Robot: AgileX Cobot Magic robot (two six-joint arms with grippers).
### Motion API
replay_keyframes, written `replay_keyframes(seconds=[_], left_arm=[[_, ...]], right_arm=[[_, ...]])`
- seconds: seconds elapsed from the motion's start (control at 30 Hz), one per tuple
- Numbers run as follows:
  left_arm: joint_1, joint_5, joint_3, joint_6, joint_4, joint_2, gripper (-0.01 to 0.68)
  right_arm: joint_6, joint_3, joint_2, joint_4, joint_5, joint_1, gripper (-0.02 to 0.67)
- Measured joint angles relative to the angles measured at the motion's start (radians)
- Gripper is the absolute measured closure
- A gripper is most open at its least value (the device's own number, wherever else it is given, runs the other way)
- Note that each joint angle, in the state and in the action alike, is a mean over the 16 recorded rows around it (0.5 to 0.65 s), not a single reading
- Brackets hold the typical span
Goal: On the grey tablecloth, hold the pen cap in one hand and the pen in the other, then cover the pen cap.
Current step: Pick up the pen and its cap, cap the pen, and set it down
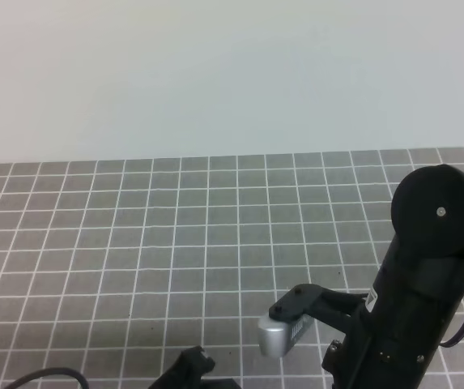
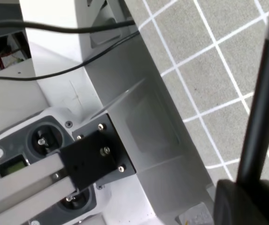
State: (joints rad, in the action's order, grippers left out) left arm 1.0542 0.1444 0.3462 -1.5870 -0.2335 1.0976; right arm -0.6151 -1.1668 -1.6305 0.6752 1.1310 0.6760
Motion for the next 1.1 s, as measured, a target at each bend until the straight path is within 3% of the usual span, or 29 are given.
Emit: replay_keyframes(seconds=[0.5, 0.97, 1.1], left_arm=[[0.012, 0.071, -0.001, -0.006, -0.194, 0.016, 0.575], [0.023, 0.236, 0.0, -0.084, -0.456, 0.016, 0.355], [0.023, 0.327, 0.0, -0.151, -0.565, 0.015, 0.323]], right_arm=[[0.031, 0.0, 0.0, -0.042, 0.019, 0.0, 0.652], [0.062, 0.0, 0.0, -0.08, -0.018, -0.004, 0.652], [0.081, 0.0, 0.0, -0.092, -0.06, -0.019, 0.652]])
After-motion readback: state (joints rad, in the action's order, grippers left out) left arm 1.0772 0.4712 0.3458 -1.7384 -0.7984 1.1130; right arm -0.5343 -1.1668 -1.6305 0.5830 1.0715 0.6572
